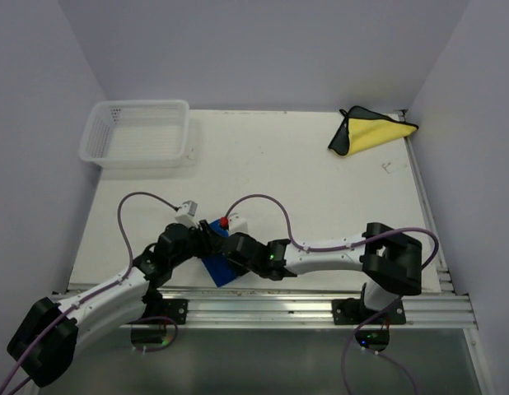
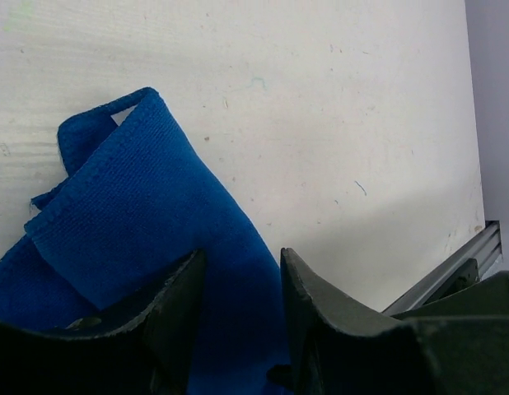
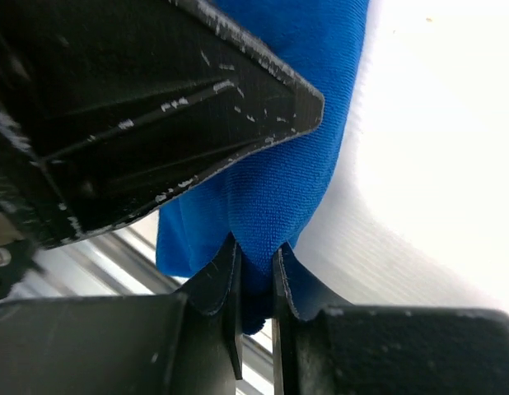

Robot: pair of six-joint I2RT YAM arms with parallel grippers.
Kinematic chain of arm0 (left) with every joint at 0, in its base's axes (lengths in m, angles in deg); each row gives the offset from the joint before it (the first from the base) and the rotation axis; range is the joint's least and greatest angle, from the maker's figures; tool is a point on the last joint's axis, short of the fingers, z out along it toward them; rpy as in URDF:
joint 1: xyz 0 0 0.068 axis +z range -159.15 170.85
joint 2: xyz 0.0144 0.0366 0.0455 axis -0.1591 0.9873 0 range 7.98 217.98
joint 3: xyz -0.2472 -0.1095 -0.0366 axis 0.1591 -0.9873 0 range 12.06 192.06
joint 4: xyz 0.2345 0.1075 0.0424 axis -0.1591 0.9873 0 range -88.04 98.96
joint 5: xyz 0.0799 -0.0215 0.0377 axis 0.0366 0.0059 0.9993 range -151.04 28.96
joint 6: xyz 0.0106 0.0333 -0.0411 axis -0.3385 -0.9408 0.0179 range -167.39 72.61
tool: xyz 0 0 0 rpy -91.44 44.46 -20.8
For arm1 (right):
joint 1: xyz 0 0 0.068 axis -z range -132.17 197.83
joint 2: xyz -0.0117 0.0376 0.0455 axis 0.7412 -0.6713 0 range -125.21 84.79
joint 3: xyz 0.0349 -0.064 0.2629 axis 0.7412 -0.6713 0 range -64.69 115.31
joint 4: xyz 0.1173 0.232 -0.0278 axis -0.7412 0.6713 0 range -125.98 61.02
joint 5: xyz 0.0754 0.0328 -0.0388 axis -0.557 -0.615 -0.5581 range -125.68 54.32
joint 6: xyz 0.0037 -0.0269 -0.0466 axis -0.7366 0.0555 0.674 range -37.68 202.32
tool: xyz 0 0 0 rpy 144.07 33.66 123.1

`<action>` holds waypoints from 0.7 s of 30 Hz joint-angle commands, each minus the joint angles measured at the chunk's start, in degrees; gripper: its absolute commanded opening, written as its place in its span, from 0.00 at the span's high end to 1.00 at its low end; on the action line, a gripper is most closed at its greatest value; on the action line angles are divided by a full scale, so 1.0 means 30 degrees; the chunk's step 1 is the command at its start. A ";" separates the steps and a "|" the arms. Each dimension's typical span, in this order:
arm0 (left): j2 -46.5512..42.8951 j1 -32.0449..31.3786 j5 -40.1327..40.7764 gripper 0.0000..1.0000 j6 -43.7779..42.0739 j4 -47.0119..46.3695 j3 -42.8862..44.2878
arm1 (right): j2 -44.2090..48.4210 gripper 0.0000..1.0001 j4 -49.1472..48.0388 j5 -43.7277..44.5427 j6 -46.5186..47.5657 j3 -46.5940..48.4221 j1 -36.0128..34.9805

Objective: Roll the towels
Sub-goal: Roll the towel

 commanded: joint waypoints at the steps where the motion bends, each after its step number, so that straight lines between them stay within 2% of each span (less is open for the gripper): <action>1: 0.0028 0.0123 0.2445 0.52 -0.0904 0.3620 0.1314 | -0.0507 1.00 0.3483 0.2872 0.1411 0.1487 -0.0465; 4: -0.0030 0.0123 0.3029 0.47 -0.0701 0.4735 0.2636 | -0.0742 1.00 0.4040 0.4131 0.1441 0.1607 -0.0728; 11: -0.0937 0.0152 0.3209 0.46 0.0208 0.6231 0.4688 | -0.0947 1.00 0.5620 0.8874 0.1469 0.1900 -0.2218; 17: -0.0969 0.0152 0.2241 0.46 0.0531 0.5647 0.5158 | -0.3201 1.00 0.8429 1.1864 0.1909 0.4299 -0.3305; 21: -0.0705 0.0182 0.1217 0.47 0.0735 0.4128 0.4808 | -0.4725 1.00 0.9839 1.2717 0.2260 0.5882 -0.3950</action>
